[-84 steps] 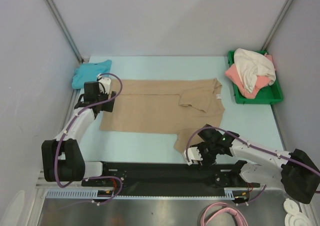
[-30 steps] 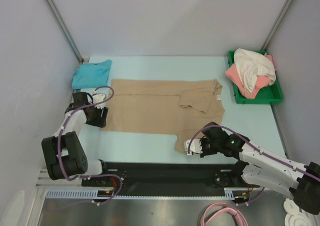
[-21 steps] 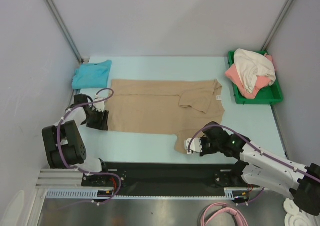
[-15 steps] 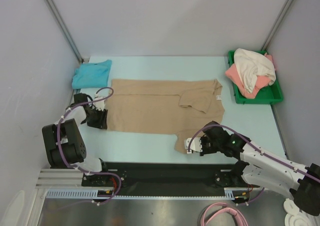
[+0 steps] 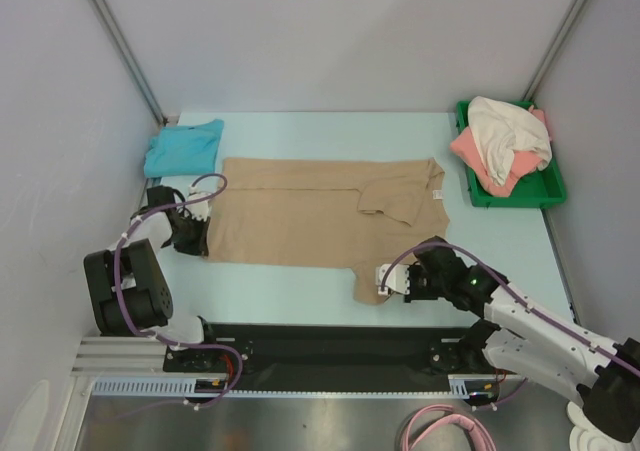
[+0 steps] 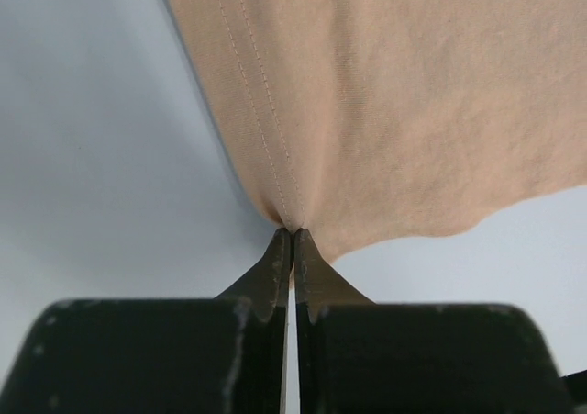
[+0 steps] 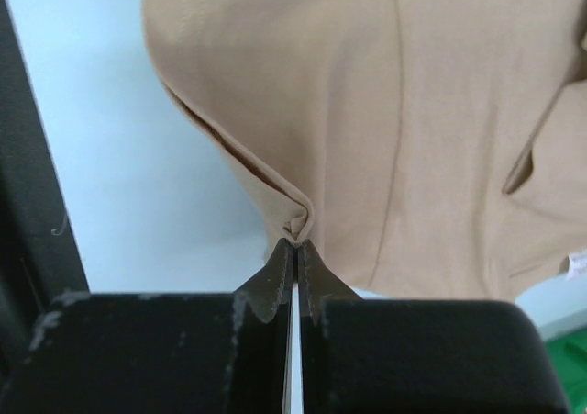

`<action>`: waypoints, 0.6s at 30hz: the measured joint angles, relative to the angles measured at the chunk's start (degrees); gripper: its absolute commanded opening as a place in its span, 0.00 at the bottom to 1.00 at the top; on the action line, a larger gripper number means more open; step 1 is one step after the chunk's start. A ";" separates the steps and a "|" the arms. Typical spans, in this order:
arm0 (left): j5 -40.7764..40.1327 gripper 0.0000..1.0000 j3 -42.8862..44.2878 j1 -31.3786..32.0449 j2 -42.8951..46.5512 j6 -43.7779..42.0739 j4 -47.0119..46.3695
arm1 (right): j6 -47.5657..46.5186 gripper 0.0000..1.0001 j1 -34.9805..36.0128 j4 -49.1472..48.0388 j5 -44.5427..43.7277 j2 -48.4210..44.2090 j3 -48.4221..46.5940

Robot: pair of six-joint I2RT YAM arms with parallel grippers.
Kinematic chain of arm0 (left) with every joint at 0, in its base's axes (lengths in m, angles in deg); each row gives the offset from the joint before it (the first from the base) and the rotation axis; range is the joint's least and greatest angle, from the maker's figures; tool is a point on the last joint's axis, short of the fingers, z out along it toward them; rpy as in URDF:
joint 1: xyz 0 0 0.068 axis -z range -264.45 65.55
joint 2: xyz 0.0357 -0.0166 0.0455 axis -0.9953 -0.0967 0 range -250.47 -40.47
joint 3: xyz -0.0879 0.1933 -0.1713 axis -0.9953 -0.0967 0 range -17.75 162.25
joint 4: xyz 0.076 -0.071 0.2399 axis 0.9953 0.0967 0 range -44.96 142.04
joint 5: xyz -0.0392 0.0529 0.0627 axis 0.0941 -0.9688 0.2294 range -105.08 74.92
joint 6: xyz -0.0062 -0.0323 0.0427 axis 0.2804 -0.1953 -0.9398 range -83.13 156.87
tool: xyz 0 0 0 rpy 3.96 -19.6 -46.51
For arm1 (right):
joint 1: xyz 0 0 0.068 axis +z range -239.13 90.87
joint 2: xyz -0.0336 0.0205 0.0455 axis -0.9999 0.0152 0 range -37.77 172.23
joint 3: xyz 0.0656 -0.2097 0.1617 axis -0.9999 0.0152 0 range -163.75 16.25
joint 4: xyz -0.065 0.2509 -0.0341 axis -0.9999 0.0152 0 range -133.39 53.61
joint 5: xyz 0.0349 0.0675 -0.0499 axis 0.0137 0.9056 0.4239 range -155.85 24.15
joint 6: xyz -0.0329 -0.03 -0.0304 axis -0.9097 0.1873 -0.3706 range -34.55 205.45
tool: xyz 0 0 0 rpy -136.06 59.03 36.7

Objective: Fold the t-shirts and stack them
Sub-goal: Fold the tshirt

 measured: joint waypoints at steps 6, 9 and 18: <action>0.02 0.00 0.00 0.00 2.32 0.02 1.33 | 1.42 0.00 -5.25 -0.72 -0.55 -4.94 -0.02; 0.24 0.01 0.00 0.00 3.85 0.00 1.97 | 2.45 0.00 -8.09 -1.16 -0.61 -7.06 -0.52; 1.27 0.00 2.73 0.00 6.21 -0.02 5.16 | 4.85 0.00 -13.79 -4.22 -0.50 -4.04 -7.82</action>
